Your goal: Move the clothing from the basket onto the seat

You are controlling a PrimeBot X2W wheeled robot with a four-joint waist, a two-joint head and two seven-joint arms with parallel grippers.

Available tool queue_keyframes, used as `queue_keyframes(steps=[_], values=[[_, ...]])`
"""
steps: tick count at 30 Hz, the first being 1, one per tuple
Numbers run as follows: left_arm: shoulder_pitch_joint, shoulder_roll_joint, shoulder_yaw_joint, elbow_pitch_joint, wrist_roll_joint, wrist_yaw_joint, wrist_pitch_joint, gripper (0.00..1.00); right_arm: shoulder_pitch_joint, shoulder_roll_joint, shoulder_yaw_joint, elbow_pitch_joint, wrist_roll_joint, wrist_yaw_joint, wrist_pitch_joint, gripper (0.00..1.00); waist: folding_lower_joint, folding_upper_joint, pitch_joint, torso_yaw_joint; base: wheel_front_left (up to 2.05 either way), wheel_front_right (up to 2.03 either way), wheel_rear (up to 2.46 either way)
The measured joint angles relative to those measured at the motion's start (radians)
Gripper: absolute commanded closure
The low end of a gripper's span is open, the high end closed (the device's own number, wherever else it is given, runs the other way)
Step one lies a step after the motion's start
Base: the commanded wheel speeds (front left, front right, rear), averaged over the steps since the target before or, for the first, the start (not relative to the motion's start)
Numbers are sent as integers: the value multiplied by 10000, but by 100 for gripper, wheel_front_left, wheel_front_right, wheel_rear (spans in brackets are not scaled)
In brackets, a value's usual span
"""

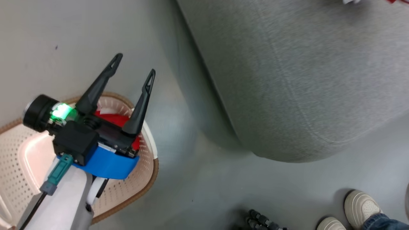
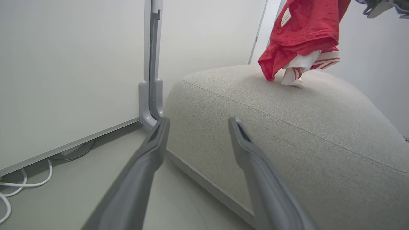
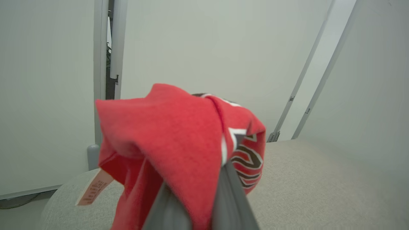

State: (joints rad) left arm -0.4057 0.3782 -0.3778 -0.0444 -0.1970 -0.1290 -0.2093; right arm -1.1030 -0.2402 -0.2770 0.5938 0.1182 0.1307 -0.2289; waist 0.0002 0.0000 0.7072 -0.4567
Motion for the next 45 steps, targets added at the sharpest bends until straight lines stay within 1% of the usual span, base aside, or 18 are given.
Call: queue_keyframes(steps=[4, 9, 15, 20, 21, 22, 23, 24, 25, 29, 34, 38, 41, 43, 45], values=[[-158, 102, 27, -382, 50, 23, 12, 0, -310, -336, -293, 844, 2, 0, -105, 100, 0, 0, 597, 313, 0, 0, 0], [-172, 146, -17, -545, 94, 61, 12, 0, -455, -606, -748, 1948, -42, -2, -192, 100, 0, 0, 961, 747, 0, 0, 0], [-189, 182, -67, -520, 125, 107, -38, 0, -617, -600, -913, 3191, -144, 0, -194, 100, -1, 0, 960, 971, 0, 0, 0], [-287, 171, -140, -418, 125, 136, -94, 0, -834, -629, -848, 3651, -314, 0, -245, 100, -1, 0, 829, 1027, 0, 0, 0], [-295, 159, -165, -380, 125, 136, -98, 0, -839, -646, -811, 3708, -328, 0, -268, 90, -2, 0, 803, 1038, 0, 0, 0], [-316, 140, -194, -339, 125, 136, -127, 0, -840, -671, -775, 3762, -382, 0, -278, 77, -1, 0, 773, 1051, 0, 0, 0], [-328, 109, -222, -299, 125, 136, -130, 0, -839, -681, -755, 3795, -385, 0, -282, 37, -2, 0, 736, 1062, 0, 0, 0], [-331, 82, -251, -245, 125, 136, -142, 0, -837, -685, -723, 3810, -387, 0, -291, 3, -2, 0, 691, 1073, 0, 0, 0], [-332, 58, -284, -174, 125, 136, -171, 0, -834, -685, -679, 3824, -389, 0, -293, 0, -1, 0, 641, 1084, 0, 0, 0], [-333, -127, -453, 176, 109, 136, -276, 0, -676, -685, -502, 3900, -420, 0, -318, 0, -1, 0, 355, 1147, 0, 0, 0], [-271, -472, -558, 736, -142, 136, -431, 0, -103, -736, -148, 4050, -594, 0, -324, 0, -2, 0, -244, 1280, 0, 0, 0], [-81, -863, -543, 1220, -328, 138, -512, 0, 415, -805, 35, 4002, -593, 0, -326, 0, -2, 0, -873, 1434, 0, 0, 0], [107, -1160, -391, 1411, -439, 138, -523, 0, 903, -867, 337, 3789, -715, 0, -326, 0, -2, 1, -1412, 1568, 0, 0, 0], [327, -1312, -176, 1517, -504, 138, -523, 0, 1176, -771, 522, 3649, -621, -2, -330, 0, -3, 1, -1802, 1649, 0, 0, 0], [648, -1413, 69, 1645, -598, 138, -525, 0, 1436, -610, 922, 3498, -612, 0, -332, 0, -3, 1, -2209, 1707, 0, 0, 0]])
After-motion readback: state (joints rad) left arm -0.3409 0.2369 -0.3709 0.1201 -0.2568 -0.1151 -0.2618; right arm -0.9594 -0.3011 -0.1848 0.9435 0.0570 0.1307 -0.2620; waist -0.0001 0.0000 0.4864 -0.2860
